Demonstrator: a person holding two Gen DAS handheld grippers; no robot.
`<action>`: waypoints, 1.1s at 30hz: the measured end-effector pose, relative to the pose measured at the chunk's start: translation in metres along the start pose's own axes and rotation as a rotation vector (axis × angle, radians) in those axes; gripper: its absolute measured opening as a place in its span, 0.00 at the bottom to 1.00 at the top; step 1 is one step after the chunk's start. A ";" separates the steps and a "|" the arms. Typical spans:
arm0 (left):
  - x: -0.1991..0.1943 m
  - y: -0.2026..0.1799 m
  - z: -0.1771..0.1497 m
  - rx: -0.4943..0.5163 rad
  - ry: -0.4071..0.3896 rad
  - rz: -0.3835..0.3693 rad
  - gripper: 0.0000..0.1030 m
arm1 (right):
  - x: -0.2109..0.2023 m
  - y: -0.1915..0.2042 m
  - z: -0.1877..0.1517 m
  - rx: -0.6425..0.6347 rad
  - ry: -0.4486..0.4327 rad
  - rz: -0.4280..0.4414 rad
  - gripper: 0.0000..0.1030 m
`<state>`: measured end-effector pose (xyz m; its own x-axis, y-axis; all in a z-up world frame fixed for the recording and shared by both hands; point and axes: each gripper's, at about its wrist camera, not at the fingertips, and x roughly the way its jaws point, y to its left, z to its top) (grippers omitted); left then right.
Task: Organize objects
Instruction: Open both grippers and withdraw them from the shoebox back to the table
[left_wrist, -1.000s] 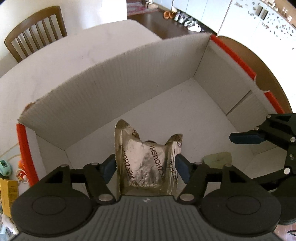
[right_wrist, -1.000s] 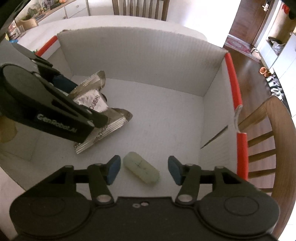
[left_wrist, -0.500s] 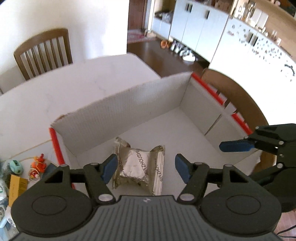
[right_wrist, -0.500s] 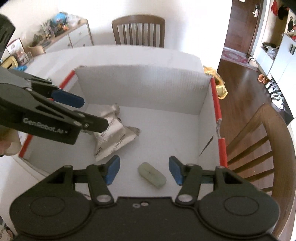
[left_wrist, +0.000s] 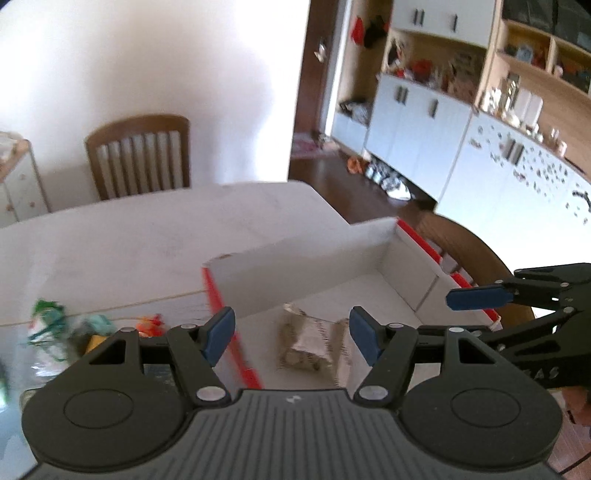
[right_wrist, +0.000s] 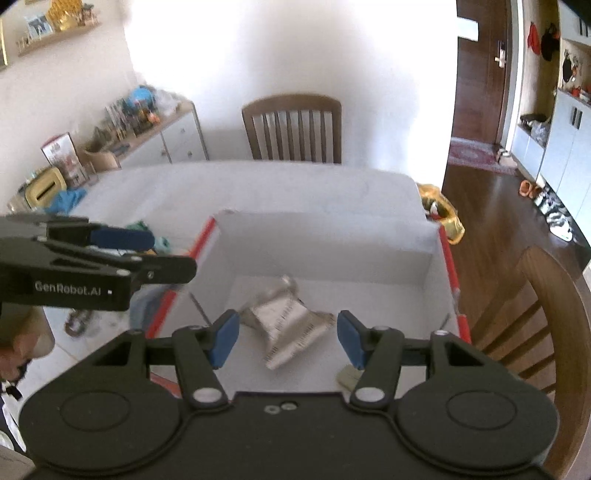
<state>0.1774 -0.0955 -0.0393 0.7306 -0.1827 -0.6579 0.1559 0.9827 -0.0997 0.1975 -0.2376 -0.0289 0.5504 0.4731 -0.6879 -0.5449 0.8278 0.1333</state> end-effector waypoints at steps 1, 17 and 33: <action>-0.005 0.003 -0.003 -0.005 -0.012 0.011 0.66 | -0.002 0.006 0.001 -0.003 -0.010 0.001 0.58; -0.094 0.080 -0.049 0.016 -0.176 0.080 0.72 | -0.015 0.096 -0.002 -0.016 -0.133 -0.014 0.67; -0.134 0.163 -0.079 -0.047 -0.230 0.152 0.98 | -0.006 0.176 -0.009 0.014 -0.193 -0.066 0.91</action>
<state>0.0522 0.0914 -0.0258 0.8759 -0.0294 -0.4815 0.0055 0.9987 -0.0510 0.0931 -0.0975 -0.0078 0.6961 0.4657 -0.5465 -0.4955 0.8624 0.1037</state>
